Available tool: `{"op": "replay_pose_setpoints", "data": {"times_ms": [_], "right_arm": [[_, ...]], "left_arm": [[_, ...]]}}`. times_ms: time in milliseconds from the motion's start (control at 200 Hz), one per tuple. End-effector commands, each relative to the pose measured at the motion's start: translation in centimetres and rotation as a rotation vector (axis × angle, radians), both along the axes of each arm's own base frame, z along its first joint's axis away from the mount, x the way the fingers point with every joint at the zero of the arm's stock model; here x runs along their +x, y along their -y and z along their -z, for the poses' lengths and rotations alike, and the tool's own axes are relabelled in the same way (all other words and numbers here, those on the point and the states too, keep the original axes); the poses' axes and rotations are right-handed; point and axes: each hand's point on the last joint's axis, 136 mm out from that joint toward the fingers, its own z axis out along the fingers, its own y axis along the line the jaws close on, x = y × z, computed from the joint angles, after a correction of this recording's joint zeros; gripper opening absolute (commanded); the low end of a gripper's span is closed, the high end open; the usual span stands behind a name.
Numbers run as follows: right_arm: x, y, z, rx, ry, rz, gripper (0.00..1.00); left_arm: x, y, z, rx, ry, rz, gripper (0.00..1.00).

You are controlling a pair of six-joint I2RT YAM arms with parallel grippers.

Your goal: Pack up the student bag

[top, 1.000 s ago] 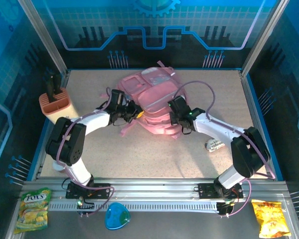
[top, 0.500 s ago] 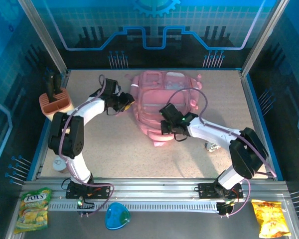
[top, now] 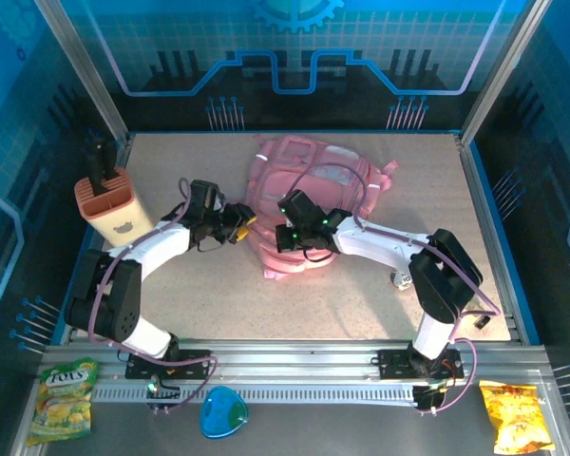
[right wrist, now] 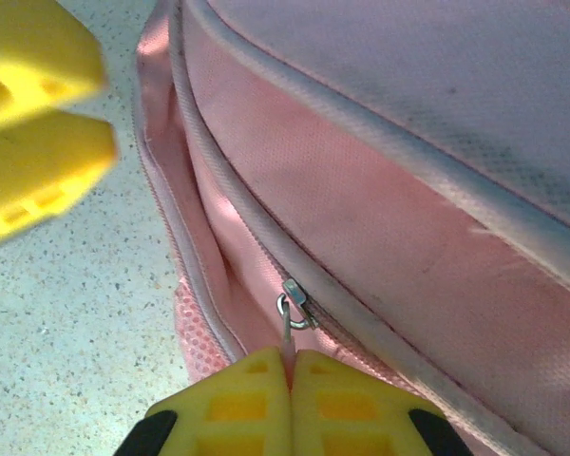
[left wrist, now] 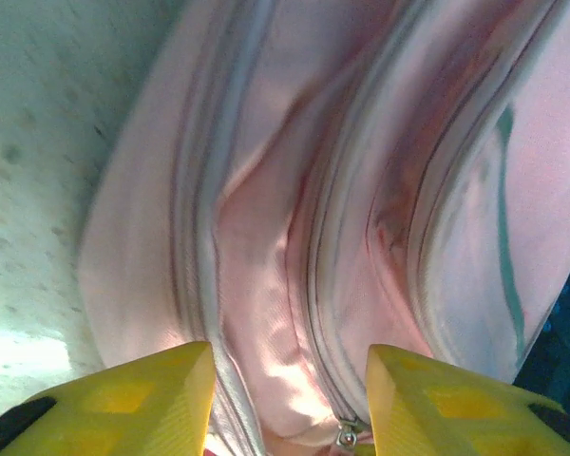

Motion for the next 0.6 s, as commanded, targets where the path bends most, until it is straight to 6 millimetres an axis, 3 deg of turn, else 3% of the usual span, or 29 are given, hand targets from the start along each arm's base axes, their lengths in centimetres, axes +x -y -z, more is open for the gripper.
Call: {"op": "replay_pose_setpoints", "data": {"times_ms": [0,410,590], "right_arm": [[-0.5,-1.7,-0.7,0.048,-0.004,-0.042,0.00],[-0.9,-0.4,-0.4,0.024,0.004,-0.019,0.00],[-1.0,1.8,0.5,-0.080,0.022,0.027,0.00]], "left_arm": [[0.9,2.6,-1.2,-0.124,0.024,0.003,0.43],[1.9,4.0,1.1,-0.100,-0.011,-0.031,0.30],[2.3,3.5,1.4,-0.072,0.004,-0.055,0.05]]}}
